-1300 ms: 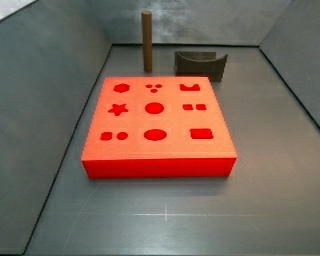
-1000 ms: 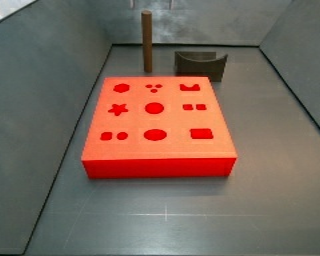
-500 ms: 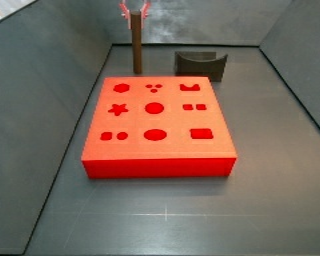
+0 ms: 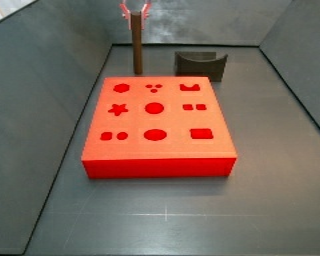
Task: Pick up the oval object. Move up. Move to above the board. Insert the oval object.
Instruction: Pick up the oval object, then move up.
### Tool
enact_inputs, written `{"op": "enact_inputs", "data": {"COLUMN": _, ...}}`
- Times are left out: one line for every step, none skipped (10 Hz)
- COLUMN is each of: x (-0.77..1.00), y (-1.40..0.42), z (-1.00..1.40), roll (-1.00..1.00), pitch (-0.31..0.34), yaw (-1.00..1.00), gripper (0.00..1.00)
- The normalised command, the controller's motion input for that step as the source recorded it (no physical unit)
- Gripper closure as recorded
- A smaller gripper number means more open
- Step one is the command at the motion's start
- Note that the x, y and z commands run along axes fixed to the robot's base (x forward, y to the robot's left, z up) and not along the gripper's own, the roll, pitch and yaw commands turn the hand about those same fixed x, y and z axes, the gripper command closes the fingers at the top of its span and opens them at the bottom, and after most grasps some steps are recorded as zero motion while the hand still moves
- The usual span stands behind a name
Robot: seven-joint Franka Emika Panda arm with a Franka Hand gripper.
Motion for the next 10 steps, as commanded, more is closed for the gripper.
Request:
{"op": "enact_inputs", "data": {"x": 0.00, "y": 0.00, "z": 0.00, "roll": 0.00, "pitch": 0.000, "yaw": 0.00, "gripper": 1.00}}
{"op": "enact_inputs", "data": {"x": 0.00, "y": 0.00, "z": 0.00, "roll": 0.00, "pitch": 0.000, "yaw": 0.00, "gripper": 1.00}}
{"op": "enact_inputs", "data": {"x": 0.00, "y": 0.00, "z": 0.00, "roll": 0.00, "pitch": 0.000, "yaw": 0.00, "gripper": 1.00}}
{"op": "enact_inputs", "data": {"x": 0.00, "y": 0.00, "z": 0.00, "roll": 0.00, "pitch": 0.000, "yaw": 0.00, "gripper": 1.00}}
{"op": "enact_inputs", "data": {"x": 0.00, "y": 0.00, "z": 0.00, "roll": 0.00, "pitch": 0.000, "yaw": 0.00, "gripper": 1.00}}
{"op": "enact_inputs", "data": {"x": 0.00, "y": 0.00, "z": 0.00, "roll": 0.00, "pitch": 0.000, "yaw": 0.00, "gripper": 1.00}}
{"op": "enact_inputs", "data": {"x": 0.00, "y": 0.00, "z": 0.00, "roll": 0.00, "pitch": 0.000, "yaw": 0.00, "gripper": 1.00}}
{"op": "enact_inputs", "data": {"x": 0.00, "y": 0.00, "z": 0.83, "roll": 0.00, "pitch": 0.000, "yaw": 0.00, "gripper": 1.00}}
{"op": "enact_inputs", "data": {"x": -0.01, "y": 0.05, "z": 0.81, "roll": 0.00, "pitch": 0.010, "yaw": 0.04, "gripper": 1.00}}
{"op": "enact_inputs", "data": {"x": -0.02, "y": 0.03, "z": 0.70, "roll": -0.01, "pitch": 0.038, "yaw": 0.03, "gripper": 1.00}}
